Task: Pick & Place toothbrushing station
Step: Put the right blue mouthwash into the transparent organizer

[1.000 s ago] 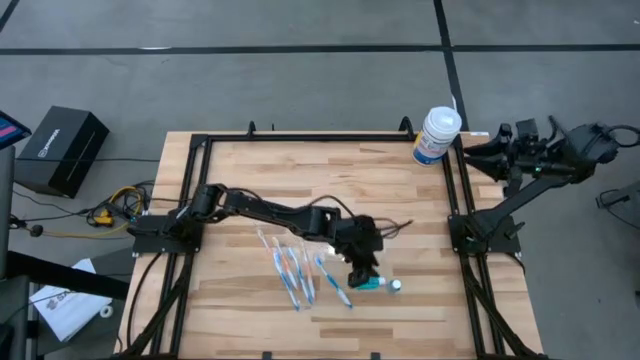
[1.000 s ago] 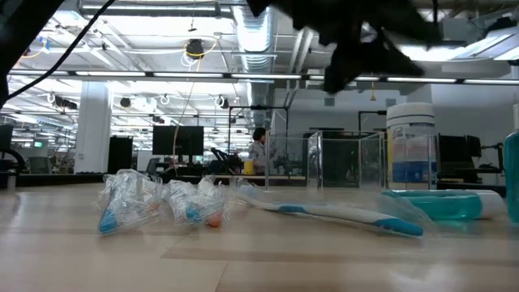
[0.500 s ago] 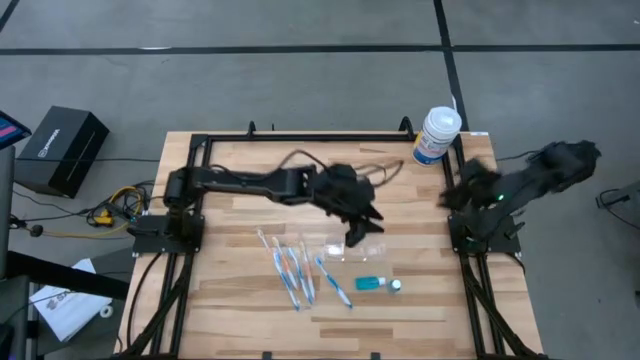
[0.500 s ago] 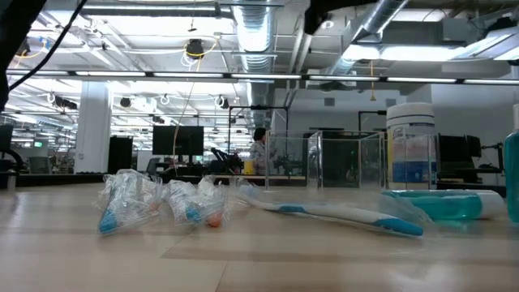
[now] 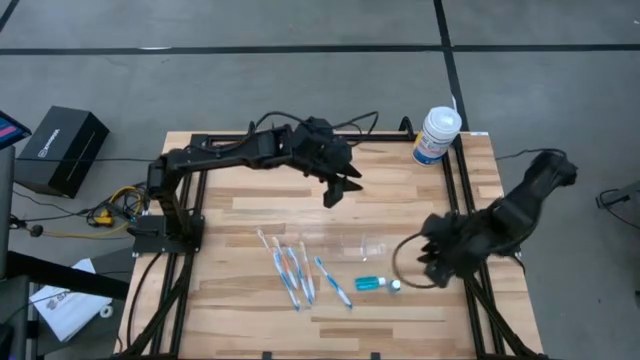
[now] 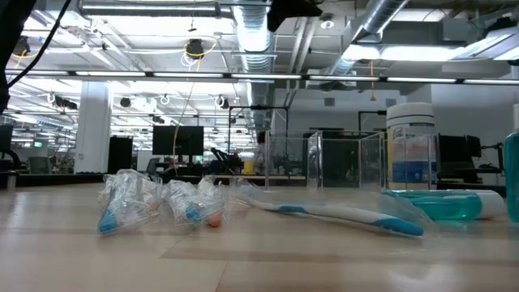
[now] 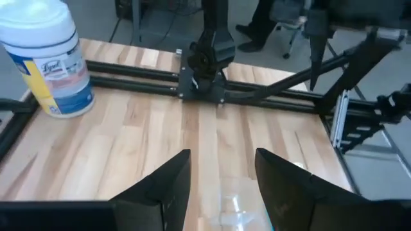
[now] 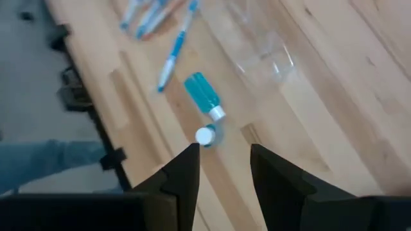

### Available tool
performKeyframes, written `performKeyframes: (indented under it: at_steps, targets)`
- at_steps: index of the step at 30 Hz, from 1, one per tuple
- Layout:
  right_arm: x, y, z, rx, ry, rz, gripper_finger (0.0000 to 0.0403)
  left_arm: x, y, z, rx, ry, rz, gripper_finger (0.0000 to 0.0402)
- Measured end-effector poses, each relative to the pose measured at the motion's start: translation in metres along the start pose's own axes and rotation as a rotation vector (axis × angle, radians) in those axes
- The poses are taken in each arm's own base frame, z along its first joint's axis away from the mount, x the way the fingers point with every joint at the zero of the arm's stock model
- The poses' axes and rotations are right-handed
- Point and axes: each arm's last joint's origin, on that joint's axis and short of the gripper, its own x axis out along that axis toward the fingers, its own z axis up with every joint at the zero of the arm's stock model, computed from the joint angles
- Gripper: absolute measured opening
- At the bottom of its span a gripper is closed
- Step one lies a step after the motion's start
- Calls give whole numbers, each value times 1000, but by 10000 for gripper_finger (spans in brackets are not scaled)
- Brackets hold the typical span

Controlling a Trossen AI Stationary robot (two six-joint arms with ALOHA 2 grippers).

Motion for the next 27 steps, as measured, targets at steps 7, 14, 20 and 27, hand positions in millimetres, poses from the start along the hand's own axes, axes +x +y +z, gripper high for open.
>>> performKeyframes:
  at_steps: [7, 14, 20, 27]
  targets:
    - [51, 41, 3, 89, 61, -12, 129, -6, 9, -9, 93, 106, 11, 168]
    - [87, 54, 8, 160, 119, -74, 129, -13, 17, -10, 85, 123, -29, 170]
    - [98, 60, -1, 147, 149, -113, 140, -25, 11, -5, 74, 99, -39, 170]
    - [101, 56, -16, 111, 167, -161, 175, -24, 6, -5, -8, 97, -42, 168]
